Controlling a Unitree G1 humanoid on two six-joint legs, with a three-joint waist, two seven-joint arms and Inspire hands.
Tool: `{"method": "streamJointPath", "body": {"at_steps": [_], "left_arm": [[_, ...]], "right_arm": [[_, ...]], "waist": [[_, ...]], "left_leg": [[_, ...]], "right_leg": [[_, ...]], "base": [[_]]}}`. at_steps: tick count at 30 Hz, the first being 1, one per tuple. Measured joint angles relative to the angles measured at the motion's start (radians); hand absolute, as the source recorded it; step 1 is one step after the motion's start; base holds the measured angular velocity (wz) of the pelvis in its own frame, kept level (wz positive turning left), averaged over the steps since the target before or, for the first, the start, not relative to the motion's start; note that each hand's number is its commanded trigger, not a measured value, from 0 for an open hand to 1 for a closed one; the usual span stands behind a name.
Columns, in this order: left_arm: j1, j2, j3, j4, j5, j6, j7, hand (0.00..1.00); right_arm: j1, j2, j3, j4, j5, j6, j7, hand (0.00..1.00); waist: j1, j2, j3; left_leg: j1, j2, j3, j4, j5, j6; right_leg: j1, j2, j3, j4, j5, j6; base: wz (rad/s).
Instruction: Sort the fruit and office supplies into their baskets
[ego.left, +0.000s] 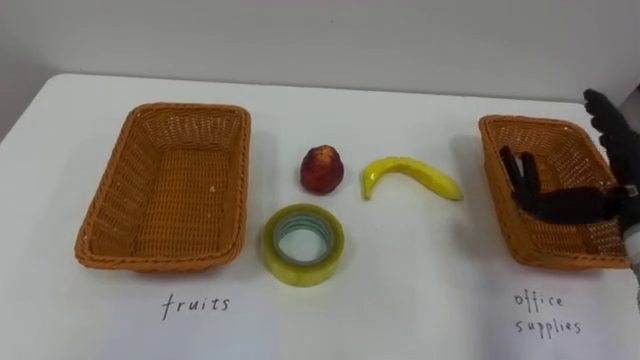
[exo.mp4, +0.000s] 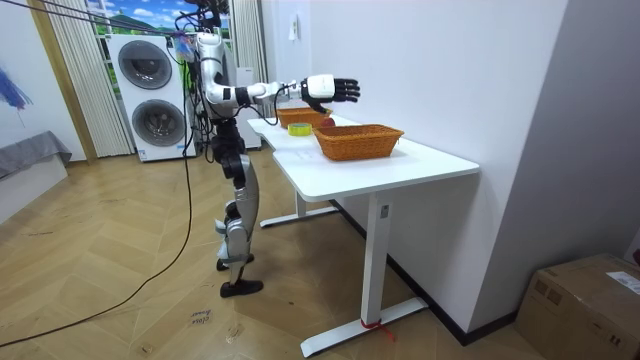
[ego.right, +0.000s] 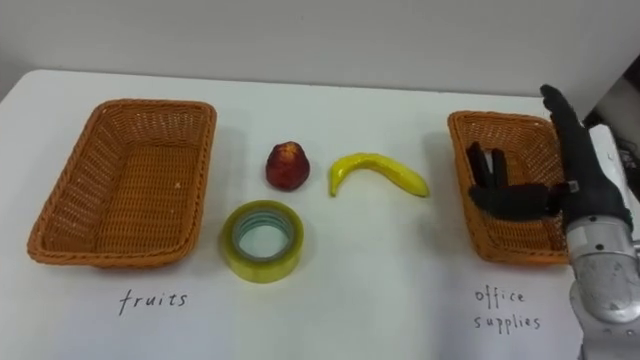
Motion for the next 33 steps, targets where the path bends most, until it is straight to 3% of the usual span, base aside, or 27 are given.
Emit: {"method": "streamJointPath", "body": {"at_steps": [10,16,20,23,27,33], "left_arm": [[-0.004,-0.002,0.000,0.004,0.000,-0.001,0.008,0.00],[-0.029,-0.003,-0.020,0.004,-0.001,0.003,0.005,0.00],[-0.028,-0.003,-0.029,0.004,0.000,0.008,0.004,0.00],[-0.026,-0.004,-0.039,0.004,0.001,0.023,0.007,0.00],[-0.026,-0.009,-0.041,0.003,0.001,0.031,0.032,0.00],[-0.020,-0.013,-0.070,0.003,0.001,0.051,0.046,0.00]], "right_arm": [[-0.003,0.000,0.013,-0.073,0.106,-0.003,-0.042,0.00],[-0.057,0.000,0.097,-0.077,0.134,0.001,-0.044,0.00],[-0.083,0.000,0.155,-0.105,0.130,0.002,-0.042,0.00],[-0.084,0.009,0.212,-0.107,0.138,0.002,-0.041,0.00],[-0.082,0.050,0.278,-0.066,0.146,0.008,-0.024,0.00],[-0.083,0.075,0.287,0.009,0.184,0.023,-0.006,0.00]], "waist": [[0.018,0.006,0.0015],[0.028,0.023,-0.0058],[0.034,0.022,-0.0063],[0.052,0.022,-0.0064],[0.057,0.014,-0.0075],[0.062,0.030,-0.0027]], "left_leg": [[-0.008,-0.001,-0.001,0.004,0.000,0.000],[-0.009,0.000,-0.002,0.005,0.000,0.000],[-0.014,0.000,-0.005,0.006,0.000,0.000],[-0.013,0.000,-0.005,0.010,0.000,0.000],[-0.025,-0.002,-0.030,0.017,0.000,0.000],[-0.047,-0.004,-0.056,0.030,0.000,0.000]], "right_leg": [[-0.002,-0.001,-0.007,0.001,-0.001,0.001],[-0.002,-0.001,-0.011,0.002,-0.001,0.001],[-0.003,-0.001,-0.015,0.002,-0.001,0.001],[-0.003,-0.001,-0.014,0.001,-0.001,0.001],[-0.001,-0.003,-0.032,0.001,-0.001,0.001],[-0.001,-0.004,-0.060,0.000,-0.001,0.001]], "base": [[0.02],[0.00],[0.04],[0.00],[0.14],[0.15]]}}
